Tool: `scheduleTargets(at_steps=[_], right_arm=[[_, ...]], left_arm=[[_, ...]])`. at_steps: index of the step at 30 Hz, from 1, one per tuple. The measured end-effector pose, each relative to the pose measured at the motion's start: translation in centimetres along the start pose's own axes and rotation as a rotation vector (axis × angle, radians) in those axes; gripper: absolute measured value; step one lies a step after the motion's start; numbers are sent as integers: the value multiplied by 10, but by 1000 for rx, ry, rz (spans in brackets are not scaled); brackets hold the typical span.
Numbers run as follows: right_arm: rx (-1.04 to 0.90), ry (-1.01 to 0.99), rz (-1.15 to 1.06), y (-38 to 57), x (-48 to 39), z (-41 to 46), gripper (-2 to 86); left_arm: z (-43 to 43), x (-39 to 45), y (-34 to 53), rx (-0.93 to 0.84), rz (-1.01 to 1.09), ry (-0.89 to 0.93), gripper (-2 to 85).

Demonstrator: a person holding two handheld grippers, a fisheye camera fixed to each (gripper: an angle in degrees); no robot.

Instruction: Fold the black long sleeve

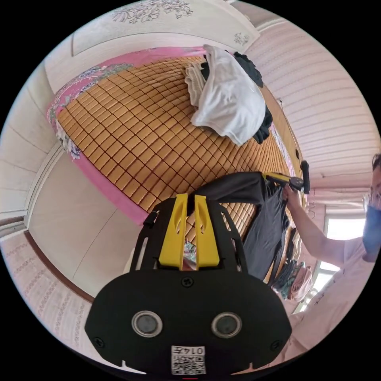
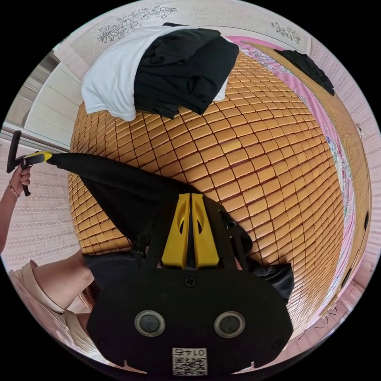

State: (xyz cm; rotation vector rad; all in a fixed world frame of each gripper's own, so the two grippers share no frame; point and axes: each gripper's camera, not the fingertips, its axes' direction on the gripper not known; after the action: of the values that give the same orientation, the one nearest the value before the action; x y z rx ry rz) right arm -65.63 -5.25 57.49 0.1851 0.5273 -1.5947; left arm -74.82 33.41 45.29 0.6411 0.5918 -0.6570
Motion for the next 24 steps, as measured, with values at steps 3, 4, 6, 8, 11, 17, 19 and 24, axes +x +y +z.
scheduleTargets(at_steps=[3, 4, 6, 8, 11, 17, 19, 24], right_arm=[[-11, 22, -6, -1, -3, 5, -9], [-10, 23, -3, 0, -3, 5, -9], [-7, 18, 10, 2, -2, 6, -9], [-1, 11, 31, 6, -1, 7, -9], [-7, 17, 38, 10, -3, 8, -9], [-23, 48, 9, 20, -8, 10, -9], [-26, 51, 3, 24, -9, 10, -9], [-18, 48, 11, 38, -8, 12, -9]], left_arm=[[-19, -5, -1, 144, -42, -61, 17], [-22, -7, 0, 166, -53, -72, 18], [-23, -11, 4, 182, -51, -72, 24], [-9, -10, 4, 115, -39, -90, 36], [21, -9, -3, 49, -12, -145, 65], [68, -11, -25, -39, -8, -121, 4], [57, -4, -26, -1, 31, -138, -4], [45, -10, -62, 124, -13, -108, -7]])
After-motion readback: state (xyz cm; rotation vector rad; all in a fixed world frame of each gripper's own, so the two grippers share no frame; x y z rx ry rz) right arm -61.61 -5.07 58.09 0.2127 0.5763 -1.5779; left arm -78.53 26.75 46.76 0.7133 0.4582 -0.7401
